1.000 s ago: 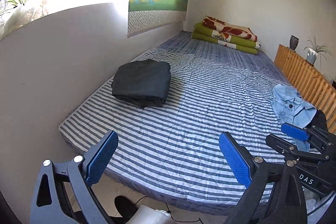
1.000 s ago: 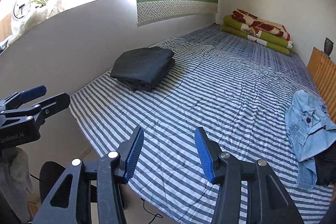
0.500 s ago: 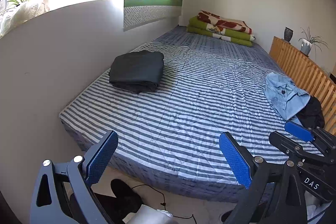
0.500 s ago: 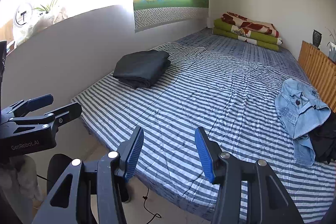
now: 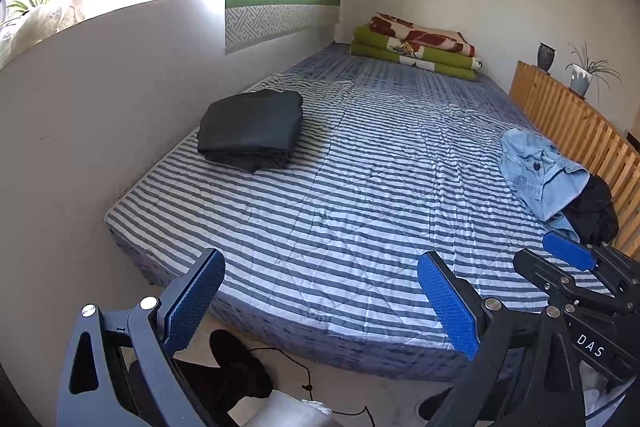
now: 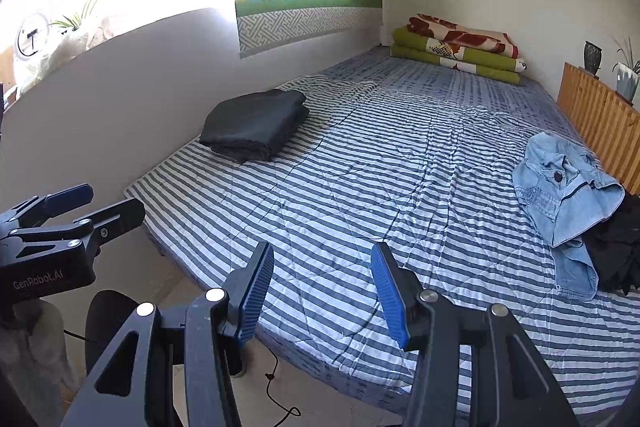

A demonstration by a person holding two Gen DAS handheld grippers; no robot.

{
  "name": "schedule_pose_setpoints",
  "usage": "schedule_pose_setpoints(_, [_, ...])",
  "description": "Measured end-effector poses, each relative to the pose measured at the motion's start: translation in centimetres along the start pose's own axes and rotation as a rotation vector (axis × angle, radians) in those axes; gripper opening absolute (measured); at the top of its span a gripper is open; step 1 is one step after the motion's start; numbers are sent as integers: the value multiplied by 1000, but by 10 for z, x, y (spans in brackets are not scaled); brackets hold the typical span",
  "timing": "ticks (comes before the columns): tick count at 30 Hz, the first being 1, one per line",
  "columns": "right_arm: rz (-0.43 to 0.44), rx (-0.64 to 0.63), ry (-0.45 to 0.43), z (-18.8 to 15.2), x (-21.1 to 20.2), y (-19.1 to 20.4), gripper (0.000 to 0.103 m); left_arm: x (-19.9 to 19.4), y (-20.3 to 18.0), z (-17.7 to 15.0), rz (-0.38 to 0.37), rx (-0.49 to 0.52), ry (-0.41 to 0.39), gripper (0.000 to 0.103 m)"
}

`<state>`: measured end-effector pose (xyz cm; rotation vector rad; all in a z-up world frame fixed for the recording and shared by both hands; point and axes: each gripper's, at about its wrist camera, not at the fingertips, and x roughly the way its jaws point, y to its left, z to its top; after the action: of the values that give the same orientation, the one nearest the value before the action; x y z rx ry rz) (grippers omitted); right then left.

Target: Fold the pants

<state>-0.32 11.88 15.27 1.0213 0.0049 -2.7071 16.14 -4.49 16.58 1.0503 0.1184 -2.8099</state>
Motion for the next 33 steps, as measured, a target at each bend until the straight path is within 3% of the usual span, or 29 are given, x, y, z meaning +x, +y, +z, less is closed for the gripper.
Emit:
schedule_pose_setpoints(12, [-27,2,7,-1,0,-8,47,10,-11,3,-48,18,10,99])
schedule_pose_setpoints(33, [-34,36,34,-2,20,-15,47,41,-2,-2,-48,9,52,99])
